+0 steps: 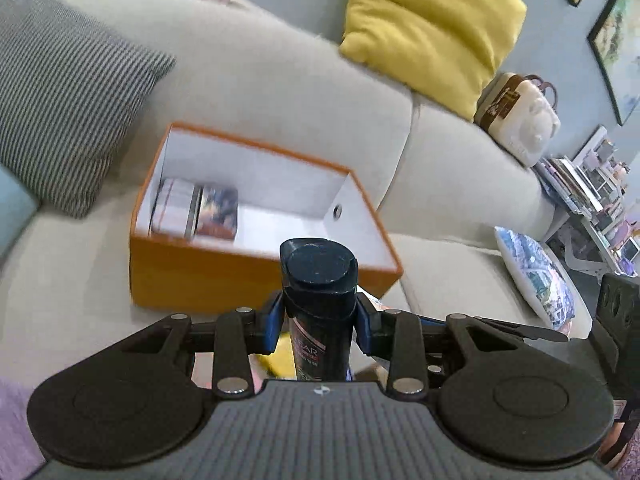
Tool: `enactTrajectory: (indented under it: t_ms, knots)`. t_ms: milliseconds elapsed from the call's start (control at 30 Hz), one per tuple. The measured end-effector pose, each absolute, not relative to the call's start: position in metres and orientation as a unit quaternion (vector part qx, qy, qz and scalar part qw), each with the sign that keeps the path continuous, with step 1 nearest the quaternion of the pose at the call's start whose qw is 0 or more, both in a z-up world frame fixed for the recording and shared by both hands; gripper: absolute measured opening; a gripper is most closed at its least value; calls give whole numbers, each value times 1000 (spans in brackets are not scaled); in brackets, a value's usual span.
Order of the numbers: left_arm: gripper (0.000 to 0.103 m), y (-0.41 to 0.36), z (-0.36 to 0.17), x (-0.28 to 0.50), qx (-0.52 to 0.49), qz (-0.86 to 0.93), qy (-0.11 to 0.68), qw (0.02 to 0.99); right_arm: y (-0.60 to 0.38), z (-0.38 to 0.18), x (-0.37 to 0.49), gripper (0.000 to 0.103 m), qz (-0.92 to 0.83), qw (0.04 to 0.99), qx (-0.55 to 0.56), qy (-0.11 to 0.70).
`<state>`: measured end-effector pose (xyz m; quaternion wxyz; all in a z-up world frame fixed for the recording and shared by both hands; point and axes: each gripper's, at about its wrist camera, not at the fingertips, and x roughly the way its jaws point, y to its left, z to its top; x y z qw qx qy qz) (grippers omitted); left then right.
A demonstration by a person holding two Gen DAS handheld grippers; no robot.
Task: Organize rigid objects
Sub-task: 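Lift and carry the CLEAR bottle and white cup with both tools into the orange box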
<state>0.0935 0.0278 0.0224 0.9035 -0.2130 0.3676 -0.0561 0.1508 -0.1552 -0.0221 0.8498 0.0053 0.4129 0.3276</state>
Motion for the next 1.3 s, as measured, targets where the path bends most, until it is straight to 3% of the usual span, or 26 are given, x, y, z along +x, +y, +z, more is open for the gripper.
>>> enactTrajectory:
  t_ms: [367, 833, 1300]
  knots:
    - [41, 51, 63, 172, -178, -79, 366, 910, -138, 17, 221, 48, 330, 872, -12, 362]
    - [40, 62, -35, 267, -197, -65, 479, 853, -101, -72, 320, 48, 302, 833, -55, 460]
    - [40, 72, -80, 317, -239, -54, 486, 839, -77, -118, 357, 48, 300, 810, -84, 498]
